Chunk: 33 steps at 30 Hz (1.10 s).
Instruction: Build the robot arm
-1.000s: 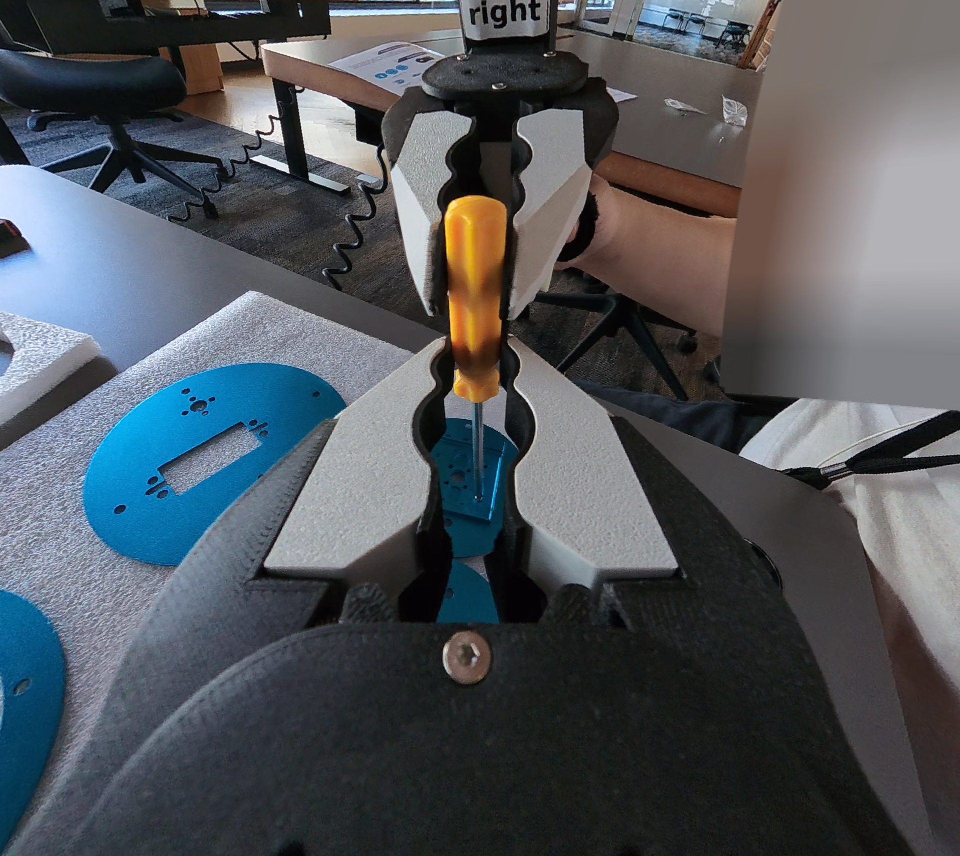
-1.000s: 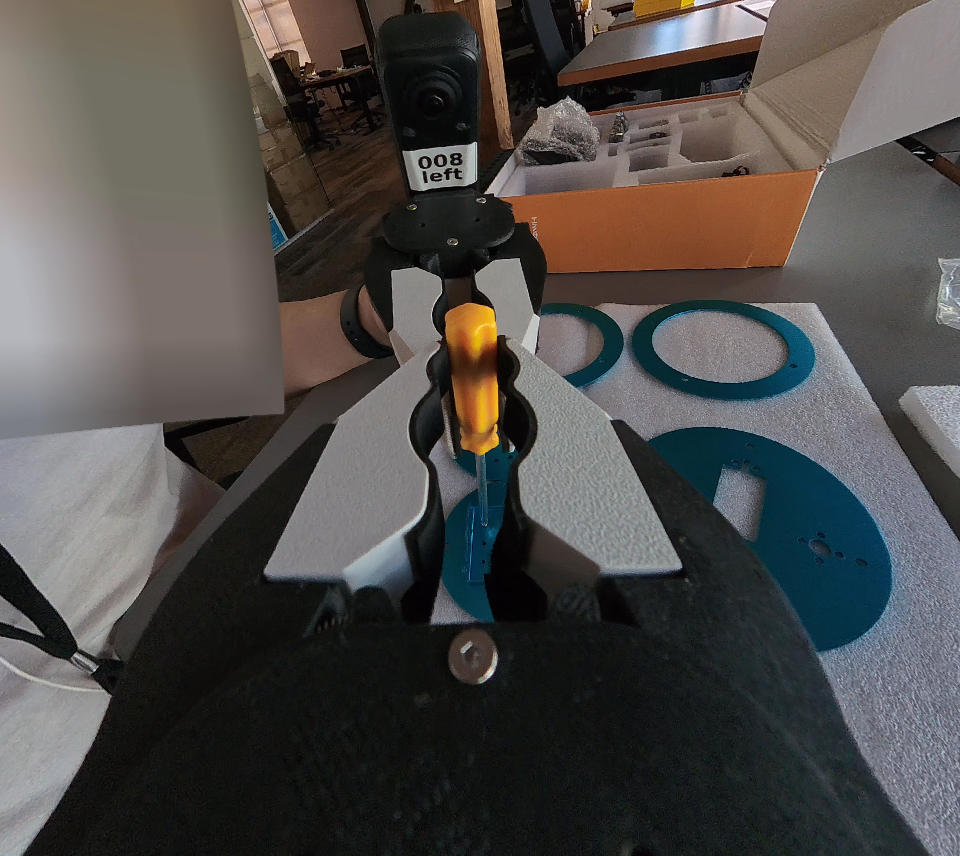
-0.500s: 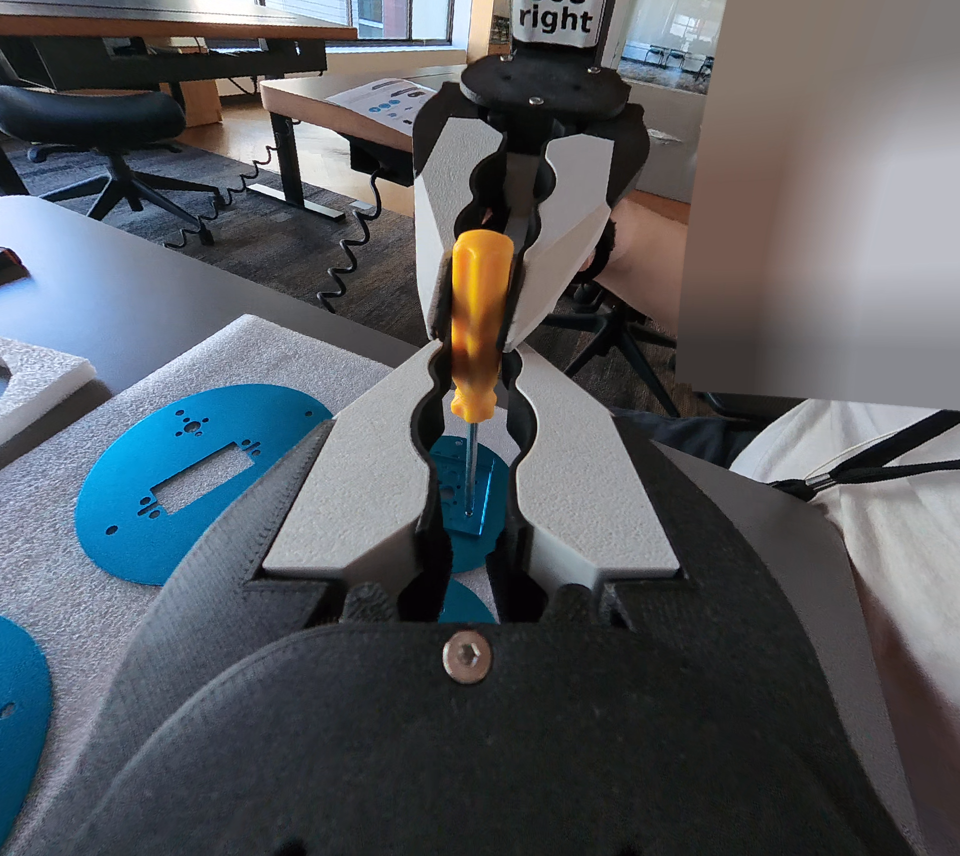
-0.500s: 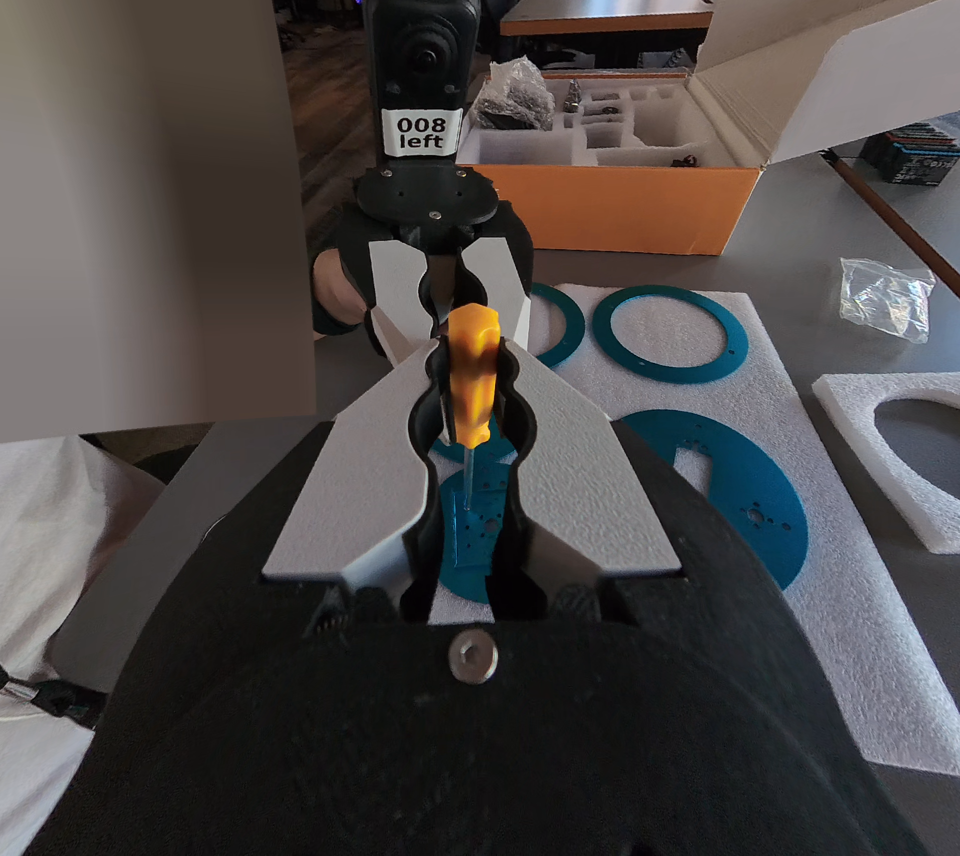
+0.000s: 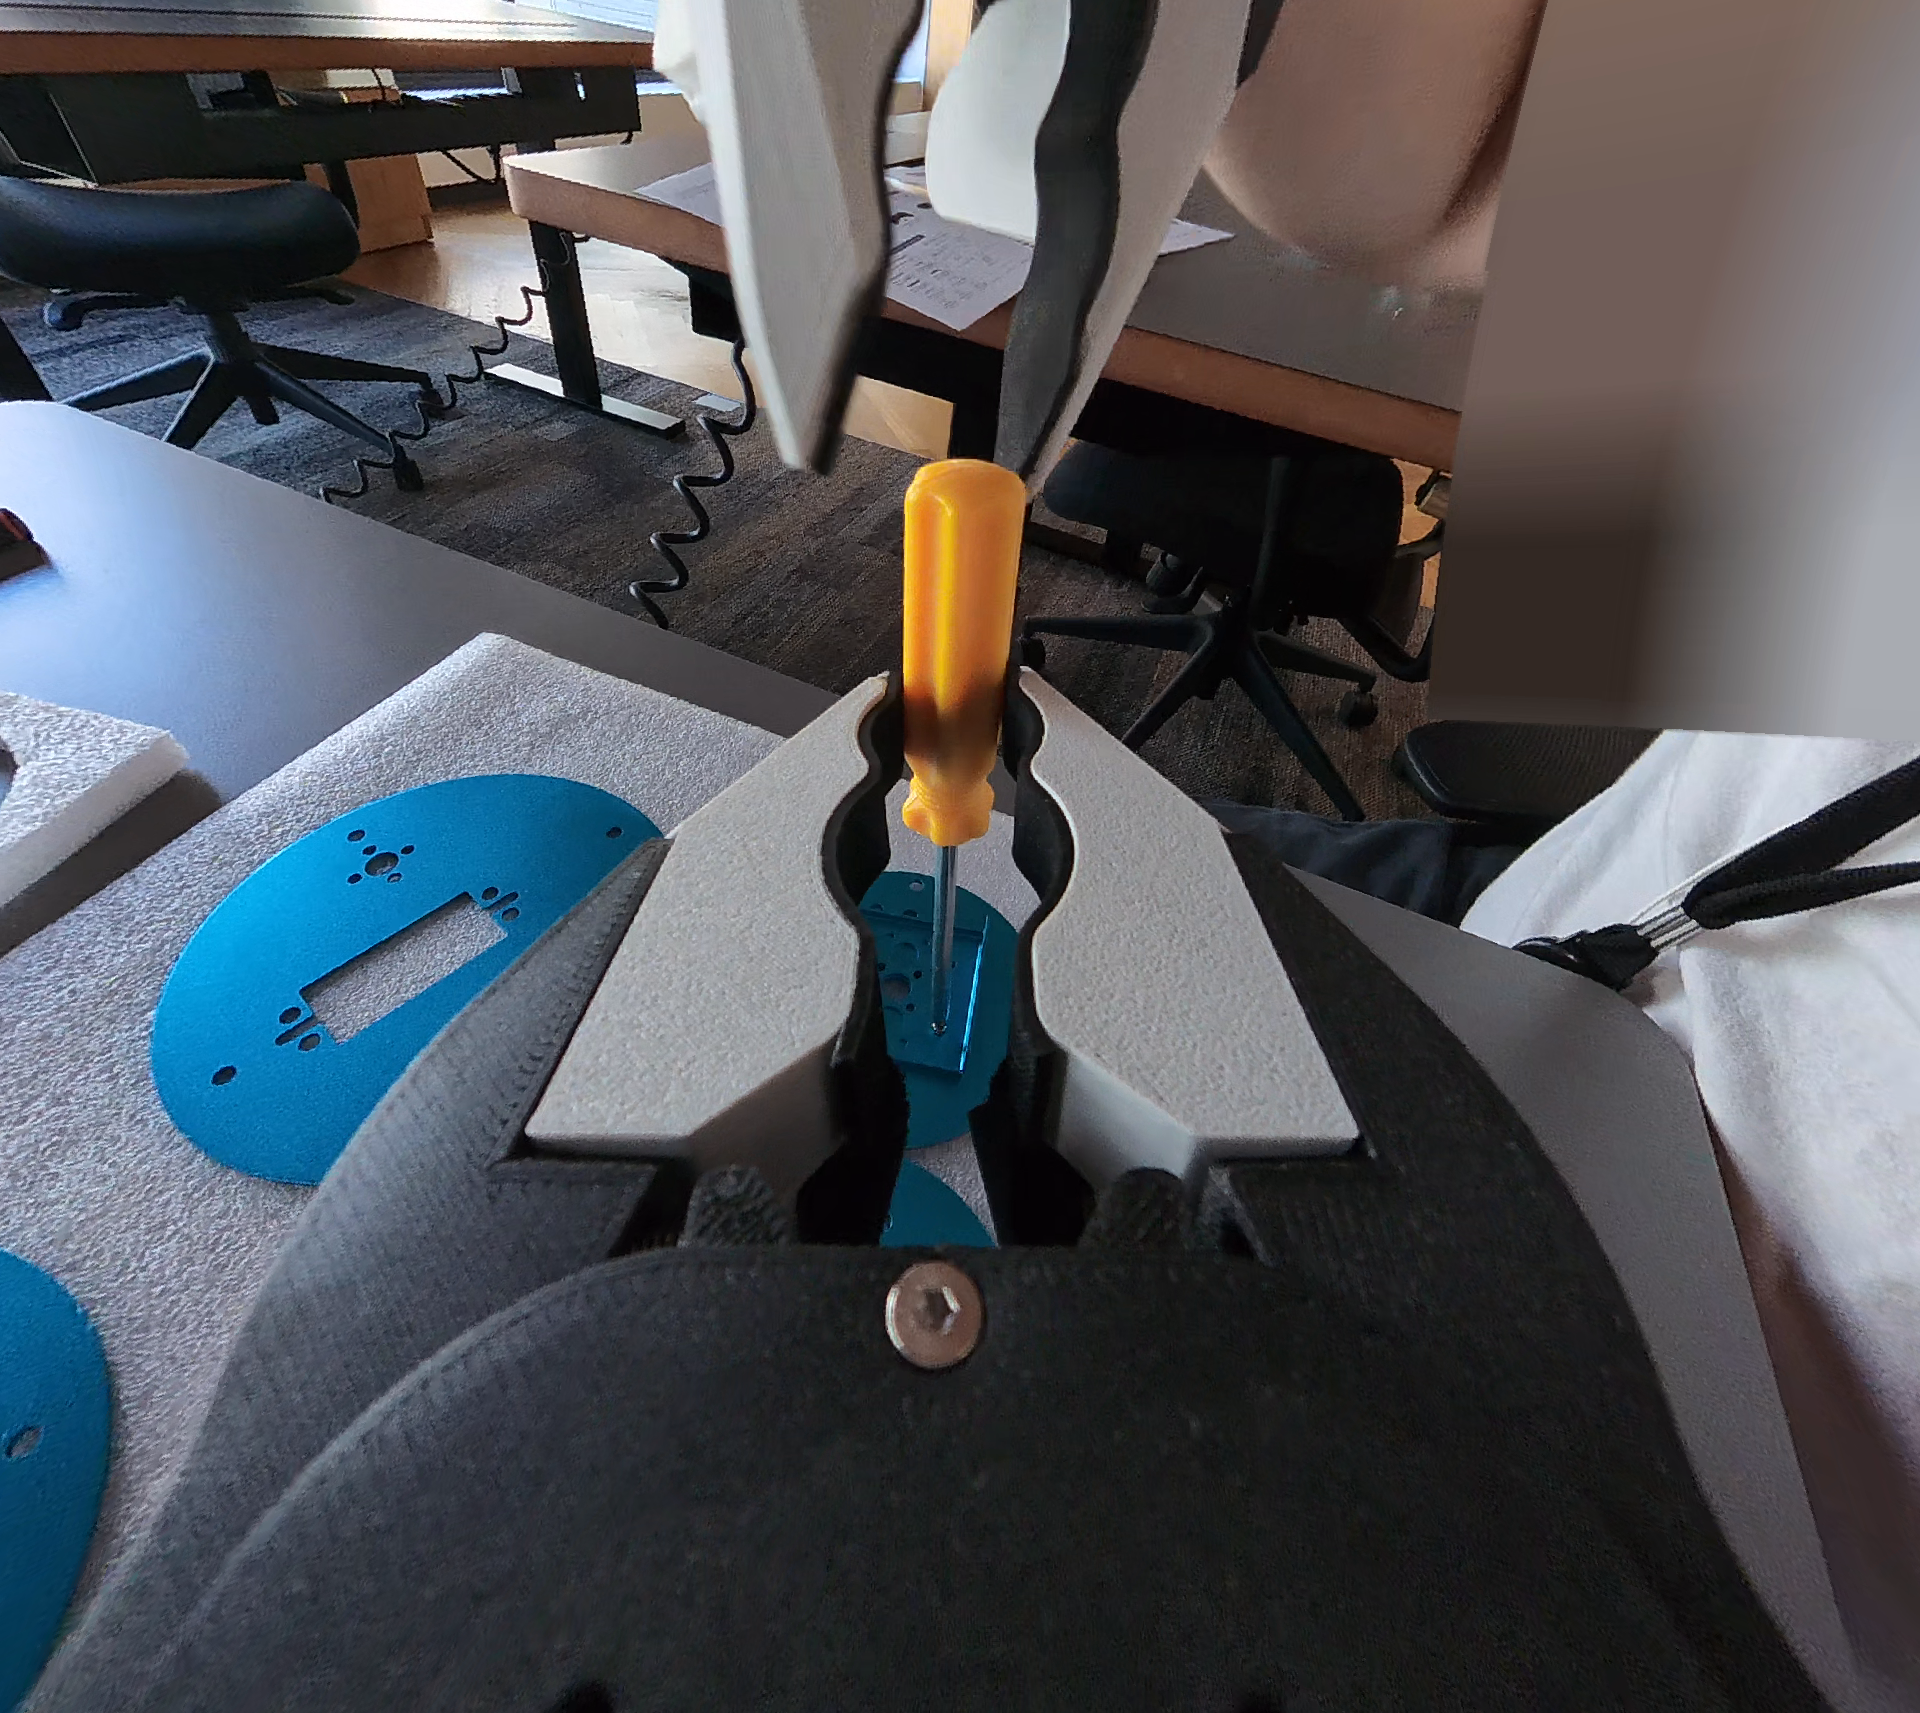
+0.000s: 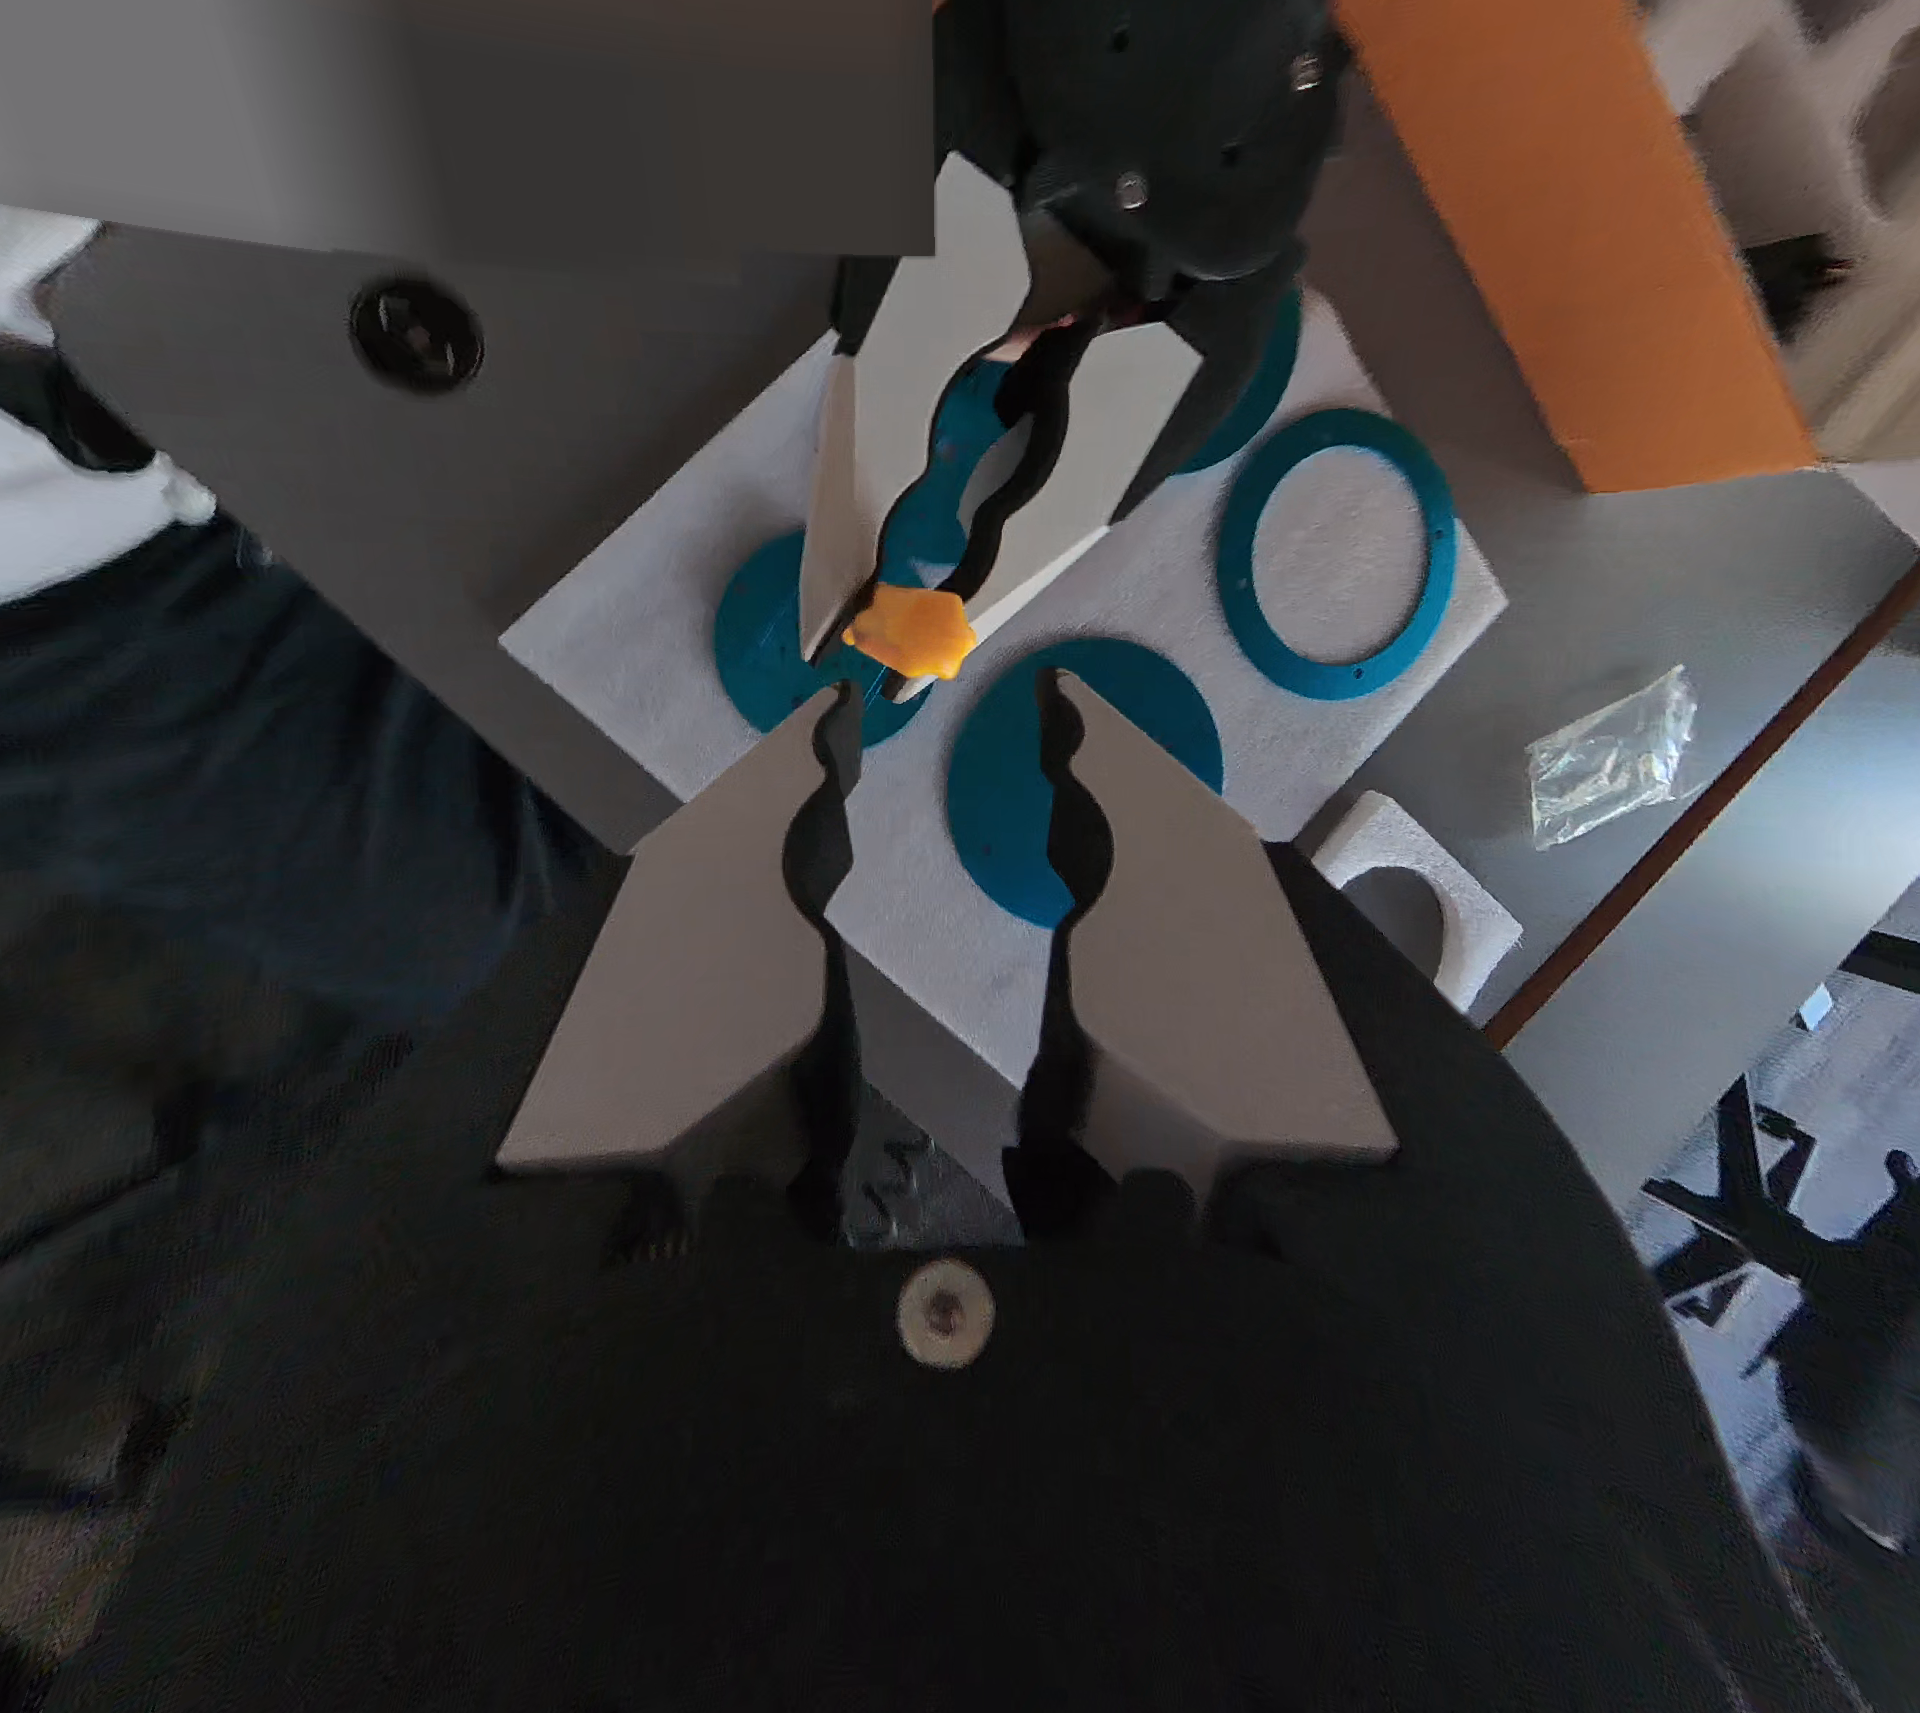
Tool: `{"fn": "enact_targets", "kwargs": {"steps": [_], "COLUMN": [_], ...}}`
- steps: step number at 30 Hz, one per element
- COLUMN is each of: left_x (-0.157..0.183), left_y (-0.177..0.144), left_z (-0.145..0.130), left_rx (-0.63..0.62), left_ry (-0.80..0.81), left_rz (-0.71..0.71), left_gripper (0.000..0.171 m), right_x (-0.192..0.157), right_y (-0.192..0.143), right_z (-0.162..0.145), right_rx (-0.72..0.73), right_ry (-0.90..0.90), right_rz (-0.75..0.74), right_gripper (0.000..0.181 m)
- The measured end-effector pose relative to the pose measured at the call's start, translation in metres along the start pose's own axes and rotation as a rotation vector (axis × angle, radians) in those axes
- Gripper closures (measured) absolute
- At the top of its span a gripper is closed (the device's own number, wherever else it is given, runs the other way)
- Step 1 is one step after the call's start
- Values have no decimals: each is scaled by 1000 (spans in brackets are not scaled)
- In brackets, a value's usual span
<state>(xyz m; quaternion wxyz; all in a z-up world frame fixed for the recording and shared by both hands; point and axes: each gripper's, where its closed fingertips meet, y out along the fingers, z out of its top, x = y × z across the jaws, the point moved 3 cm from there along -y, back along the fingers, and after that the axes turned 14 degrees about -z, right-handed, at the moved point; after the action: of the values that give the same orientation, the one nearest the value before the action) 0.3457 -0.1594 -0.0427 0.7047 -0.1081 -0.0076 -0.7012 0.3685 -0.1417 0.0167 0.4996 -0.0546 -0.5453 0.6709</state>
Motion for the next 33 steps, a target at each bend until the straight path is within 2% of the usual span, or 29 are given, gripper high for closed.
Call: {"fn": "enact_targets", "kwargs": {"steps": [3,7,11,15,18,20,22,25,28,33], "left_x": [1,-1,-2,-1,0,0,0,1,0,1], "left_y": [0,-1,-2,-1,0,0,-1,-2,-2,-1], "left_z": [0,0,0,-1,-1,-1,-1,-2,-1,-1], "left_rx": [-1,3,9,3,-5,-8,-7,-9,-10,-17], "left_ry": [4,-3,-14,-5,1,5,2,7,9,18], "left_rz": [1,2,4,3,-1,0,-5,-3,-4,-3], "left_gripper": [155,155,155,154,154,154,154,154,155,155], "right_x": [-5,-3,-3,-4,-5,-3,-9,-4,-1,-7], "right_y": [5,10,10,10,10,10,9,13,14,17], "right_z": [8,5,4,4,4,3,4,5,6,4], "right_rx": [-59,-156,-263,-353,-342,-305,-264,-241,-216,-227], "right_ry": [-72,-101,0,180,129,-10,-83,-92,-82,-83], "right_rz": [71,72,89,108,112,86,115,95,87,113], "right_gripper": [161,166,170,170,170,154,157,169,162,163]}}
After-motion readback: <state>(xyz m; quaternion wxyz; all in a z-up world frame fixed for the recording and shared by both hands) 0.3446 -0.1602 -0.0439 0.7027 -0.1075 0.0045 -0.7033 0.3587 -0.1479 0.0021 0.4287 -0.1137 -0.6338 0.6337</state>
